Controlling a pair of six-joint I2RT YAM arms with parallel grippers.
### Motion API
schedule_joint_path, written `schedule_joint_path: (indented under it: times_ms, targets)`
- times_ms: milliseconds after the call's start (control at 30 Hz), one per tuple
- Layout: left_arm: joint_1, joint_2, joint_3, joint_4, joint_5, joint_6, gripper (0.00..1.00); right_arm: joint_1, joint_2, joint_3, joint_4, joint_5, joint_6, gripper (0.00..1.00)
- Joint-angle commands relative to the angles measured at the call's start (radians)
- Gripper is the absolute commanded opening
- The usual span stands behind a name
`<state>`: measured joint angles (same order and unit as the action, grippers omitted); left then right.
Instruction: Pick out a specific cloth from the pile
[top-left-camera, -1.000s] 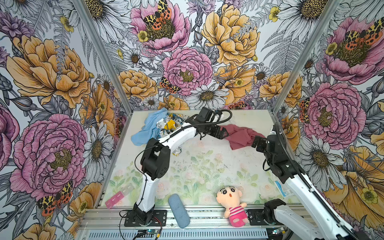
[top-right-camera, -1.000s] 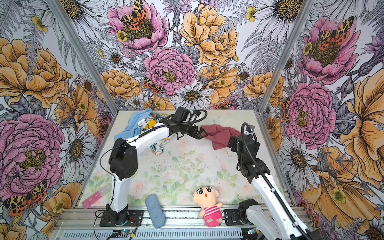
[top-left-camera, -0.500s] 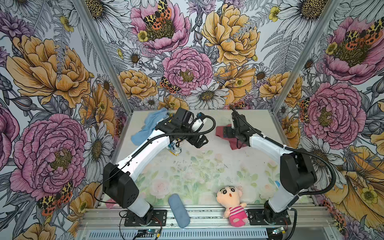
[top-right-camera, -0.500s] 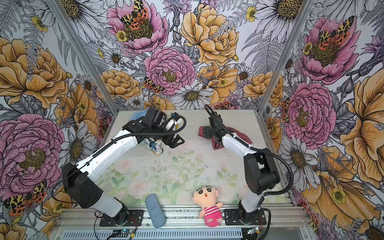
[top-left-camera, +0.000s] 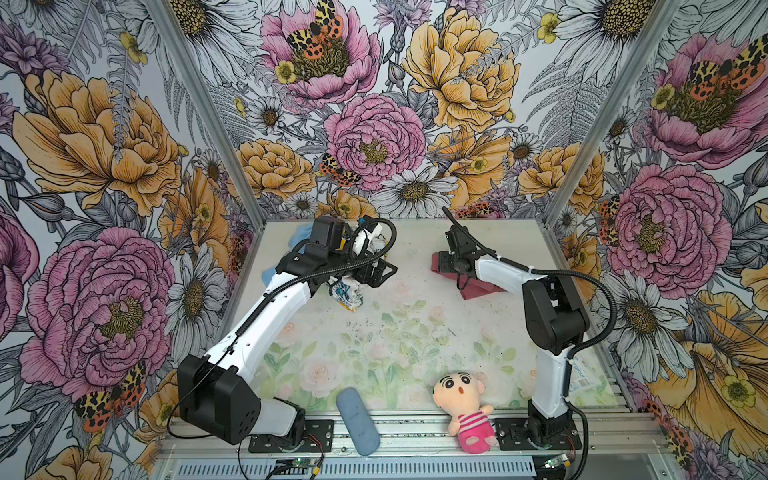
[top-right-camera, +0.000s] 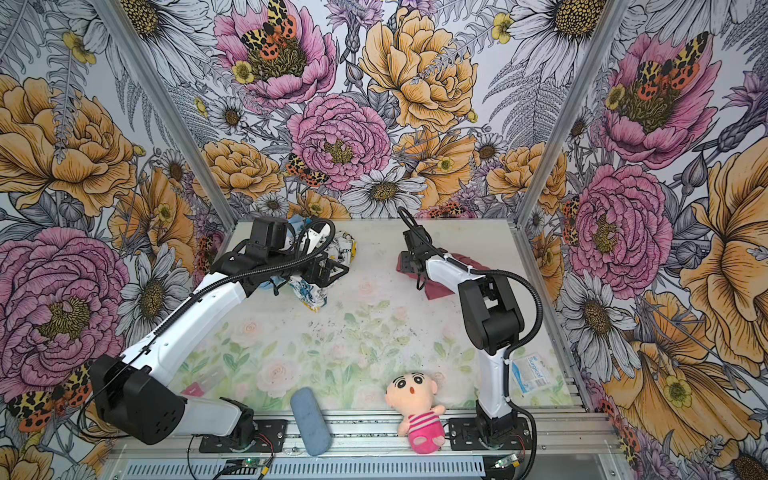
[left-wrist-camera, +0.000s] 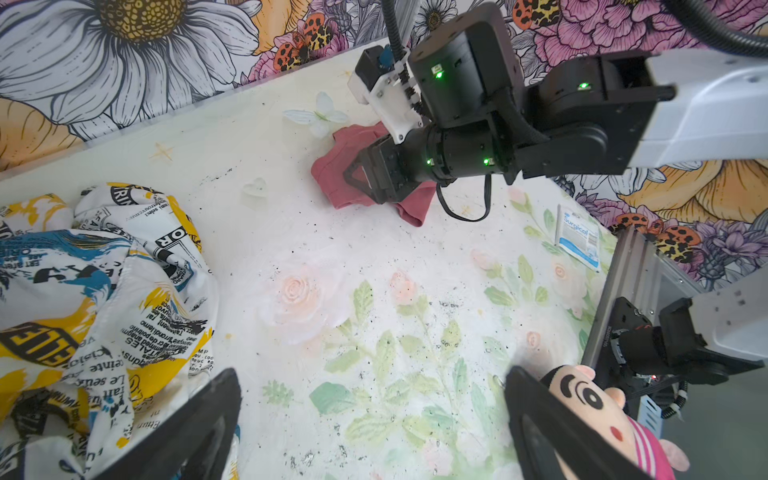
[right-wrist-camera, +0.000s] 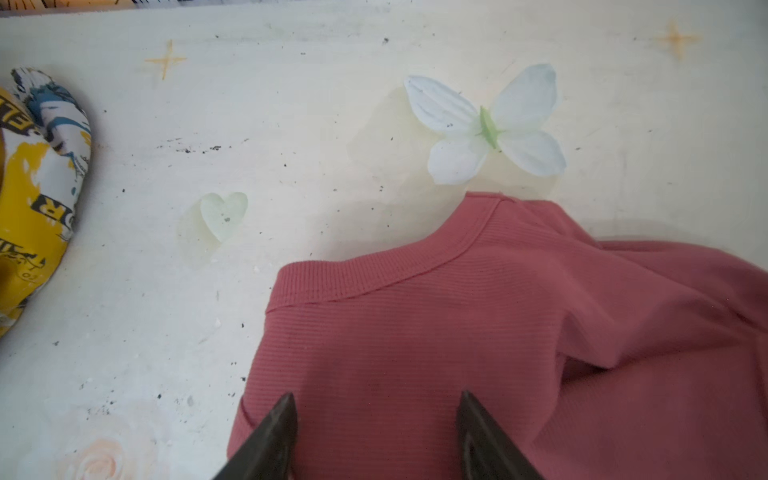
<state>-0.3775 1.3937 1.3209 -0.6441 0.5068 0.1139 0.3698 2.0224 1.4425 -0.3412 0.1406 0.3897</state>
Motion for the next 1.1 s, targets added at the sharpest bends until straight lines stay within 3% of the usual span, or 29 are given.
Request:
schedule_joint_path:
  times_ms: [0,33,167,200,633,800,1067]
  targets:
    - [-0.002,-0.012,0.002,0.037,0.018,-0.014,0.99,0.001,0.021,0.048,-0.034,-0.016,0.036,0.58]
    - [-0.001,-0.012,0.003,0.037,0.018,-0.015,0.99,0.002,0.030,0.054,-0.038,-0.023,0.035,0.52]
    - [0.004,-0.010,0.003,0.042,0.011,-0.024,0.99,0.002,0.033,0.062,-0.045,-0.026,0.043,0.07]
    - [0.006,-0.010,0.003,0.043,0.011,-0.025,0.99,0.002,0.023,0.062,-0.044,-0.022,0.041,0.00]
    - [0.026,-0.022,0.001,0.060,-0.013,-0.050,0.99,-0.033,-0.275,0.065,-0.038,0.057,-0.074,0.00]
    - [0.029,-0.031,-0.003,0.069,-0.011,-0.054,0.99,-0.134,-0.351,0.190,-0.043,-0.026,-0.087,0.00]
    - [0.037,-0.036,-0.009,0.079,-0.014,-0.061,0.99,-0.254,-0.381,0.455,-0.063,0.017,-0.159,0.00]
